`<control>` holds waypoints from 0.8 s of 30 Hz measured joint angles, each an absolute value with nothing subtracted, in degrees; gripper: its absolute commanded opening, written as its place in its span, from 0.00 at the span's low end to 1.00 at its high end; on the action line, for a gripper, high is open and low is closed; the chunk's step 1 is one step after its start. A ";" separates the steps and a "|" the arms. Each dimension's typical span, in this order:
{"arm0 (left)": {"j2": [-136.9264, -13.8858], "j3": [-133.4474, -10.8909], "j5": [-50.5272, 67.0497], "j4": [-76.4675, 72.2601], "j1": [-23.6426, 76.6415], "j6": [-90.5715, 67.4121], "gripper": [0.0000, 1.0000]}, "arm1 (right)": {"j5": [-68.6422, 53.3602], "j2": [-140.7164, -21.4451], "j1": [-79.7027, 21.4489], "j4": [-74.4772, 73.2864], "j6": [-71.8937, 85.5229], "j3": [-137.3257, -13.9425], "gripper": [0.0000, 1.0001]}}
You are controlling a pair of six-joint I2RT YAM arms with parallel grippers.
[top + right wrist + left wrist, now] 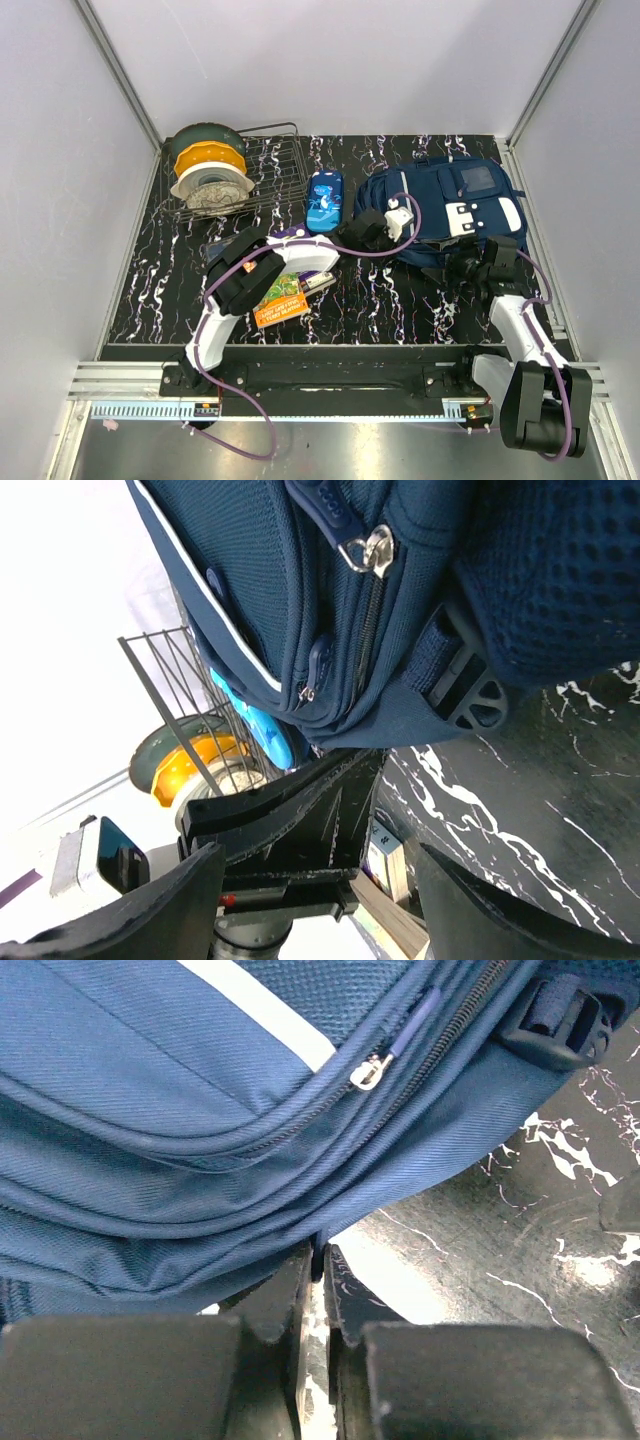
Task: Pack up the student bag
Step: Unzip the student bag at the center of the board.
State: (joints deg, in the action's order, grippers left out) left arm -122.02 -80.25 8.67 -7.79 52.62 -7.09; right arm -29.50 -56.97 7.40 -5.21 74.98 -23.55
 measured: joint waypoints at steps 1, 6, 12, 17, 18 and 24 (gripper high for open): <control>-122.04 -80.25 8.58 -7.77 52.88 -7.31 0.00 | -29.10 -56.51 7.40 -5.87 74.81 -23.55 0.82; -122.30 -80.25 7.73 -7.75 53.78 -7.57 0.06 | -25.61 -52.86 7.38 -10.41 74.91 -23.55 0.82; -122.65 -80.23 7.11 -7.86 54.08 -8.08 0.40 | -21.15 -47.57 7.38 -13.41 77.60 -22.31 0.82; -122.91 -80.25 6.13 -7.86 54.83 -9.72 0.44 | -20.14 -48.03 7.33 -13.65 78.50 -21.58 0.82; -122.91 -80.25 5.89 -7.86 54.94 -10.07 0.43 | -20.16 -48.36 7.33 -13.63 78.52 -21.58 0.82; -124.14 -81.41 4.62 -7.53 54.98 -11.62 0.26 | -20.18 -49.19 7.31 -13.50 78.54 -21.45 0.81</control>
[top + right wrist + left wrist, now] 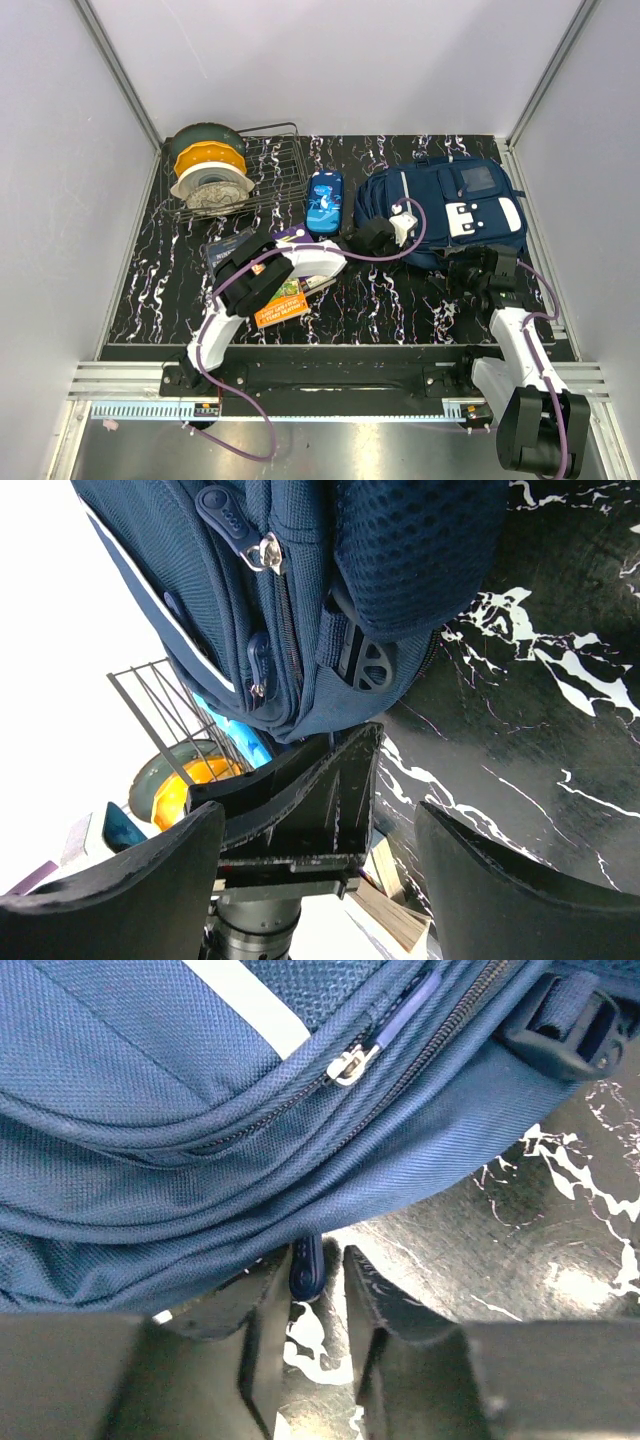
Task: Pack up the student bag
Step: Unzip the student bag at the center of the board.
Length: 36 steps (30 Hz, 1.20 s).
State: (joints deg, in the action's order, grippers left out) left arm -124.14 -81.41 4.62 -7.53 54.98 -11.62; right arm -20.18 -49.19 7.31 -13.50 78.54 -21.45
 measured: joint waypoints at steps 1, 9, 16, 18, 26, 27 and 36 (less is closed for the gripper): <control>-124.42 -81.67 4.43 -7.42 54.98 -11.94 0.14 | -20.18 -49.19 7.29 -13.39 78.56 -21.41 0.82; -125.49 -82.59 2.74 -6.83 55.02 -12.71 0.00 | -20.29 -49.17 7.27 -12.95 79.70 -20.80 0.80; -125.49 -82.59 2.76 -6.87 55.02 -12.60 0.00 | -19.64 -50.37 7.27 -10.70 82.48 -19.07 0.76; -125.45 -82.37 2.85 -7.07 55.02 -12.45 0.00 | -19.05 -51.55 7.25 -9.93 82.94 -19.00 0.75; -123.48 -80.31 3.29 -8.36 55.72 -10.94 0.00 | -18.90 -60.45 7.16 -3.14 83.48 -19.07 0.48; -122.98 -80.07 3.33 -8.34 55.88 -10.68 0.00 | -18.90 -61.58 7.09 -2.26 83.42 -19.16 0.44; -120.22 -79.13 4.19 -8.21 56.53 -8.14 0.00 | -18.46 -65.91 6.87 2.20 81.97 -20.03 0.00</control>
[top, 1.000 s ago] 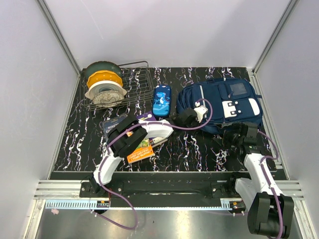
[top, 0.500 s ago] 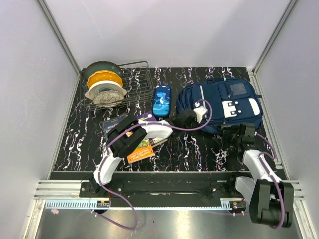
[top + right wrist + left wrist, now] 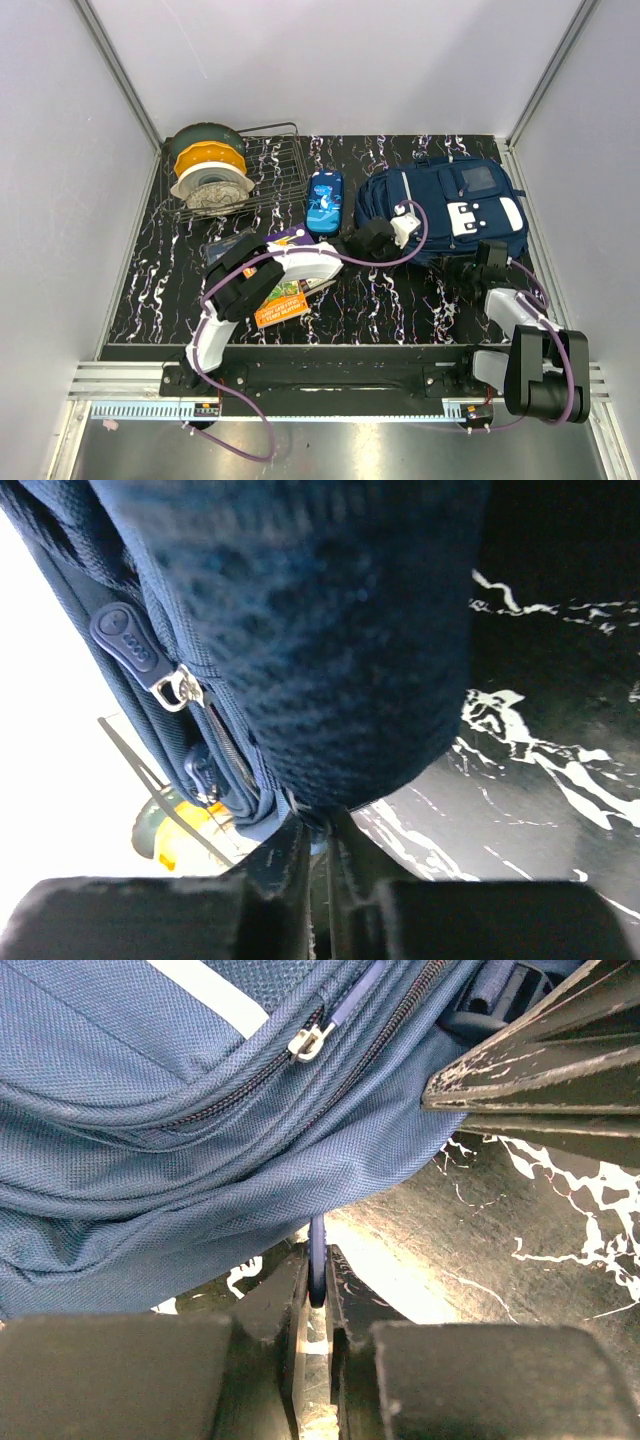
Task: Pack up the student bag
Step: Unzip the student bag at the center of the board.
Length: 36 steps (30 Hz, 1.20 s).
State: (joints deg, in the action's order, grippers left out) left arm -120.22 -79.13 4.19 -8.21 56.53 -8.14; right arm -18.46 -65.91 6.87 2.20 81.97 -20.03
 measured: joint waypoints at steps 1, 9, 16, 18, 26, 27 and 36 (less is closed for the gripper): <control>-120.11 -79.02 4.23 -8.16 56.58 -7.92 0.00 | -18.48 -66.35 6.85 2.48 81.56 -20.27 0.00; -119.63 -78.96 1.02 -5.96 56.95 -7.29 0.00 | -17.82 -65.08 6.79 0.82 76.18 -22.22 0.00; -116.36 -78.59 -1.89 -2.81 54.68 -7.75 0.00 | -16.80 -53.49 9.72 -8.29 70.37 -24.91 0.00; -115.07 -78.48 -2.39 -1.45 52.27 -7.81 0.00 | -19.22 -53.17 13.17 -10.13 68.90 -25.28 0.00; -113.71 -86.19 -2.68 12.01 45.95 -6.92 0.00 | -27.27 -57.01 22.02 -20.05 64.95 -30.17 0.26; -113.71 -88.23 -2.46 14.17 46.00 -6.85 0.00 | -28.27 -57.98 22.06 -21.69 64.90 -32.27 0.38; -110.59 -100.60 2.59 29.54 47.90 -8.23 0.00 | -31.73 -59.48 22.74 -32.95 64.05 -49.50 0.92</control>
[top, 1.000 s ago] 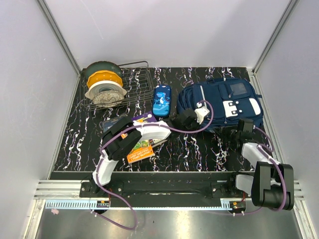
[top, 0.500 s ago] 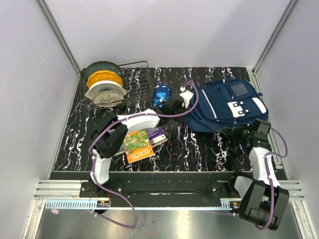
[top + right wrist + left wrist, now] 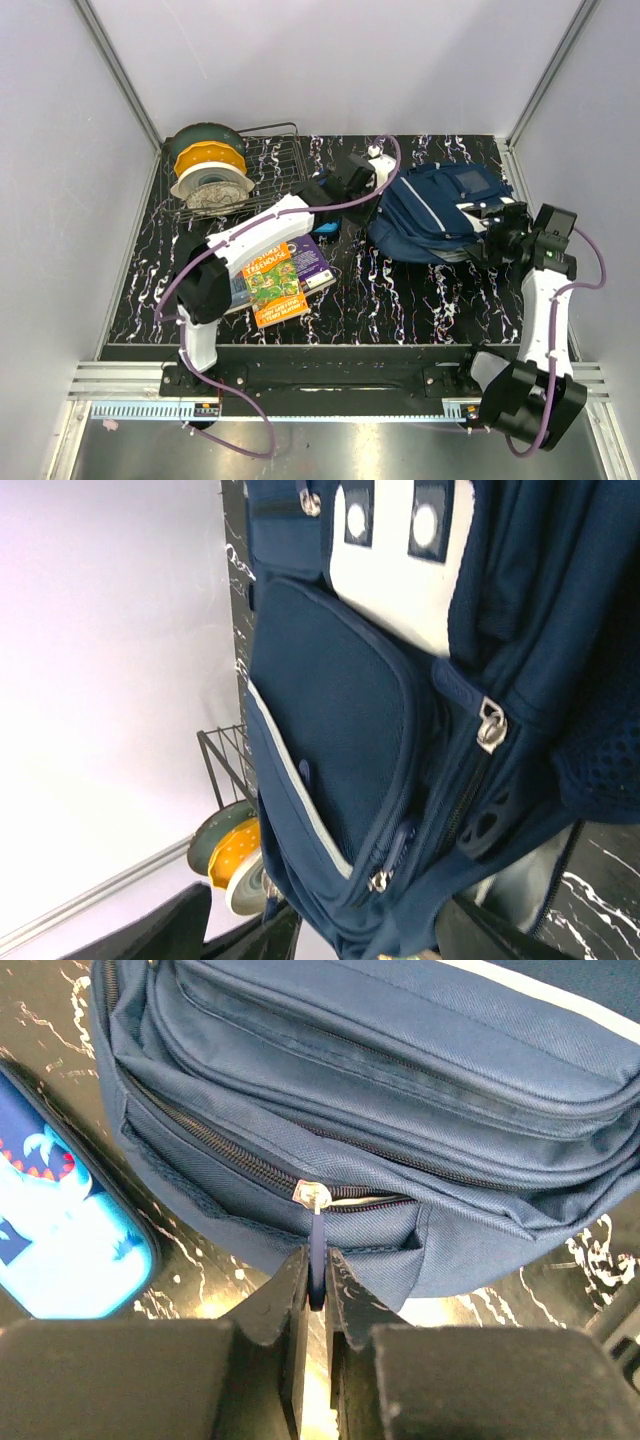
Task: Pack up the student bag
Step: Unzip the student bag at the center of the board.
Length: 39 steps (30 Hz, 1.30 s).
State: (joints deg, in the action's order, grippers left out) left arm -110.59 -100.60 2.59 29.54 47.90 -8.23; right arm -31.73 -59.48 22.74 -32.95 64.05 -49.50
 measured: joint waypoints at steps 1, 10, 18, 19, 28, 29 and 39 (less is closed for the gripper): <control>-109.75 -99.94 2.87 30.02 48.14 -8.36 0.00 | -32.10 -58.57 22.81 -33.21 64.01 -49.25 0.92; -106.56 -91.22 2.68 31.20 51.90 -7.33 0.00 | -36.03 -44.66 22.94 -37.30 63.26 -38.76 0.92; -106.56 -91.24 1.87 31.14 54.00 -6.90 0.00 | -36.73 -38.63 22.94 -40.34 64.75 -36.60 0.92; -106.56 -91.24 1.54 31.14 54.37 -6.90 0.00 | -36.71 -38.83 22.94 -40.71 64.77 -36.58 0.92; -106.02 -89.76 -1.08 30.63 56.95 -7.60 0.00 | -36.42 -41.28 22.72 -41.87 64.86 -36.49 0.91; -105.89 -89.41 -1.30 30.39 57.04 -7.62 0.00 | -36.21 -41.67 22.52 -41.85 65.17 -36.47 0.91; -104.95 -88.44 -3.75 30.04 57.08 -7.81 0.00 | -30.24 -43.83 11.79 -40.12 67.90 -36.23 0.39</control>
